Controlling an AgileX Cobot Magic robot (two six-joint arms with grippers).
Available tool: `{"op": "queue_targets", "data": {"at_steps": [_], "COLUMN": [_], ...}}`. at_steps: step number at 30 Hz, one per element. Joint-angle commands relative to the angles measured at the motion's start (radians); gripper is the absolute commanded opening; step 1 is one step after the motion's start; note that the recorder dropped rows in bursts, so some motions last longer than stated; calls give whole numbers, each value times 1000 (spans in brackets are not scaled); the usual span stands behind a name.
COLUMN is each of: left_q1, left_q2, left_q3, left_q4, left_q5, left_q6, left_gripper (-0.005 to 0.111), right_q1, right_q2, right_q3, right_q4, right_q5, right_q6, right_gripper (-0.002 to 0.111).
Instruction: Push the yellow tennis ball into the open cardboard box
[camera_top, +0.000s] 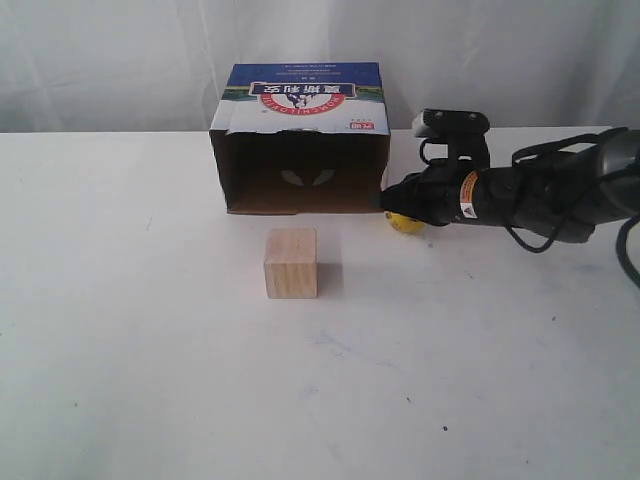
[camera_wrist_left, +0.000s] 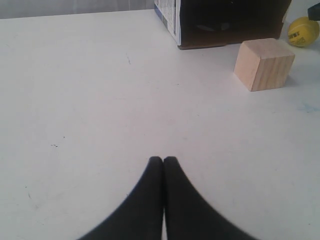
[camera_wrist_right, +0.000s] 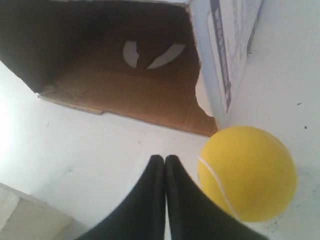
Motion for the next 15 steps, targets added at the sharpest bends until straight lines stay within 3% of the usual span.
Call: {"op": "queue_targets", "data": {"at_steps": [1, 6, 15], "left_q1": [-4, -4, -4], "left_q2": [-5, -5, -5], "left_q3": [3, 3, 3], "left_q4": [-11, -11, -11], "left_q5": [3, 3, 3], "left_q6": [0, 0, 0], "left_gripper": [0, 0, 0], "right_q1": [0, -2, -2], "right_q2": [-80, -68, 62], "right_q3": [-9, -119, -236], "right_q4": [-8, 40, 26], "right_q5": [-9, 224, 218], "right_q6": [47, 47, 135], "right_gripper": [0, 0, 0]}}
